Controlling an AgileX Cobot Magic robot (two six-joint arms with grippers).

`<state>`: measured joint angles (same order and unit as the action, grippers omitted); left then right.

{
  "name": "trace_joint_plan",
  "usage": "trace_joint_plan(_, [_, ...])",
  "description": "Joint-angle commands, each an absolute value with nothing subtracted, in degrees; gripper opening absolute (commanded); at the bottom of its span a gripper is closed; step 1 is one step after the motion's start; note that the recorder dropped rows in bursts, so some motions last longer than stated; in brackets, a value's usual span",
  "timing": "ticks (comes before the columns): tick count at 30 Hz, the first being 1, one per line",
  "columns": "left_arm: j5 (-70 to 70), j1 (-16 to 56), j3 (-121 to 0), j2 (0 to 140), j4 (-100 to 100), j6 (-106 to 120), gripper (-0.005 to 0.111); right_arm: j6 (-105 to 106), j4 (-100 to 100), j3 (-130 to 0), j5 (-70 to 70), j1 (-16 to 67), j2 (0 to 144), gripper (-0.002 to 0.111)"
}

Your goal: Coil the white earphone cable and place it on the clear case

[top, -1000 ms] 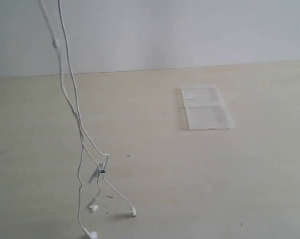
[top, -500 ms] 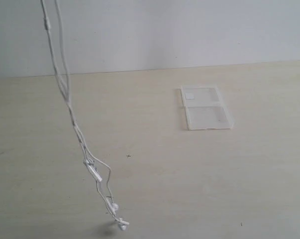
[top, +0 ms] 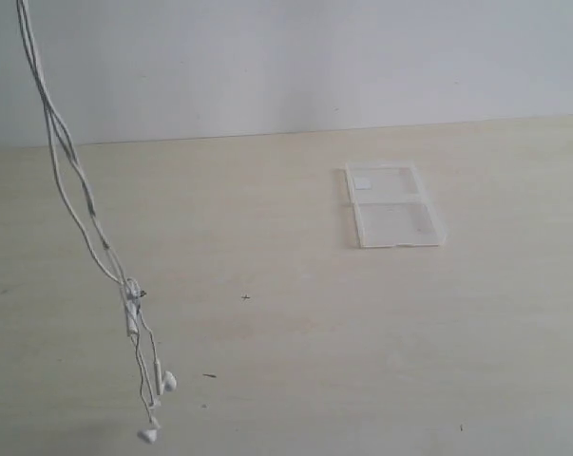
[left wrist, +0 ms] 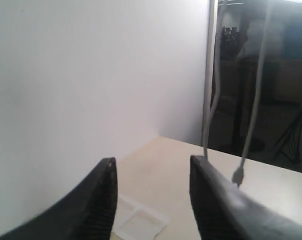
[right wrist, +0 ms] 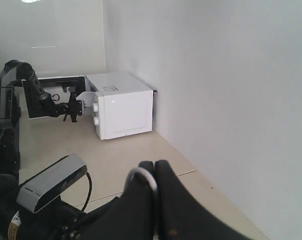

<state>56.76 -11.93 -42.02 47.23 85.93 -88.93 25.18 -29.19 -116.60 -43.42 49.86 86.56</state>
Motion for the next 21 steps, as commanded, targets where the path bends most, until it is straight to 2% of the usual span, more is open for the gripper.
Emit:
trace_joint_plan(1, [57.79,-12.0,-42.31,47.33,88.34,-88.77,0.049,27.14,-31.01,-117.01,-42.2,49.52,86.78,0.0])
trace_joint_plan(5, [59.17,-12.0,-42.31,47.33,88.8,-89.02,0.062,29.64,-33.76,-117.01,-41.67,49.52,86.78,0.0])
trace_joint_plan(7, [60.65,-12.0,-42.31,47.33,88.8,-89.02,0.065,30.17,-33.9,-117.01,-41.23,49.52,86.78,0.0])
trace_joint_plan(21, [66.15,-12.0,-42.31,47.33,89.61,-90.2,0.065,31.47,-36.26,-117.01,-37.83,49.52,86.9,0.0])
